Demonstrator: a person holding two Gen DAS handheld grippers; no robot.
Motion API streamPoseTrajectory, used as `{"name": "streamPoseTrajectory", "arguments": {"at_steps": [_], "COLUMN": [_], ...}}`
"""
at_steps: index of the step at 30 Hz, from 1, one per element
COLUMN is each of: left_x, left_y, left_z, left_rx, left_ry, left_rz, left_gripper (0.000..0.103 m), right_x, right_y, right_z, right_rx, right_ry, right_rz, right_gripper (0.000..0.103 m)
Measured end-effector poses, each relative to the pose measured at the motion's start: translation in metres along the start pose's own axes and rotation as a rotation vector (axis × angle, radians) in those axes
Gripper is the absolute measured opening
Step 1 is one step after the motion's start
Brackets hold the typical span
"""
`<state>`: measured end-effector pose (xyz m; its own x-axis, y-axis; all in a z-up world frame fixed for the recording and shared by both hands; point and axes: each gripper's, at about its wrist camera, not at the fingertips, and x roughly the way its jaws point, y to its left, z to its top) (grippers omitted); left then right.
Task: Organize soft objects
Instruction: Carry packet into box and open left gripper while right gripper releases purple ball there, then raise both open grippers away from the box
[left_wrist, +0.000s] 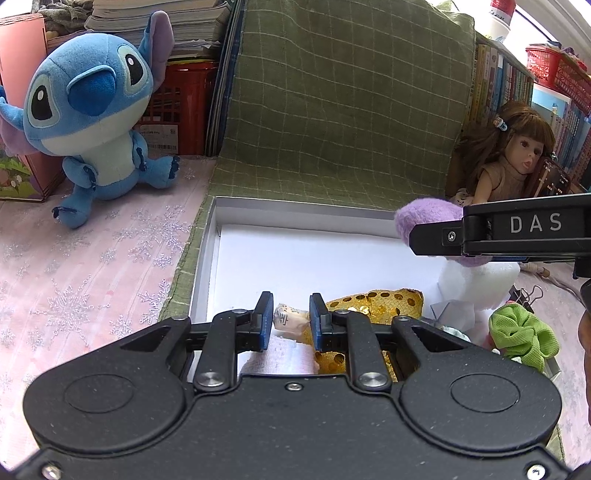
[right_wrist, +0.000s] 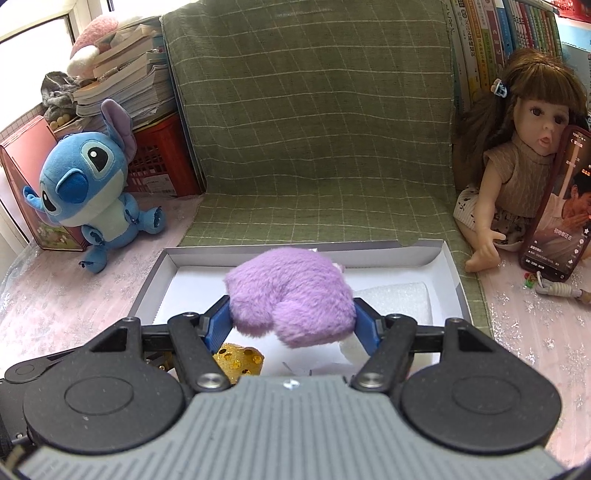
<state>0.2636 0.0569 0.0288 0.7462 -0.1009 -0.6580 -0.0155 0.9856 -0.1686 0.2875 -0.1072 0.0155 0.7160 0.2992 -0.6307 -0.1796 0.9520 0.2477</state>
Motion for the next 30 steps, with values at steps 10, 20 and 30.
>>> {"name": "streamPoseTrajectory", "arguments": {"at_steps": [10, 20, 30], "left_x": [-0.004, -0.020, -0.065], "left_y": [0.001, 0.004, -0.005], "left_z": [0.000, 0.004, -0.006], "left_rx": [-0.009, -0.017, 0.062], "left_ry": [-0.006, -0.043, -0.122], "left_rz": [-0.017, -0.033, -0.031], "left_gripper": [0.020, 0.047, 0.064], "right_x": [-0.001, -0.011, -0.053], "right_y": [-0.005, -0.008, -0.019], "right_z": [-0.001, -0.004, -0.016], "right_rx": [0.029, 0.043, 0.029], "right_ry": [0.000, -0.019, -0.116], "right_rz": [0.014, 0.032, 0.058], "right_gripper": [0.076, 0.077, 0.085]}}
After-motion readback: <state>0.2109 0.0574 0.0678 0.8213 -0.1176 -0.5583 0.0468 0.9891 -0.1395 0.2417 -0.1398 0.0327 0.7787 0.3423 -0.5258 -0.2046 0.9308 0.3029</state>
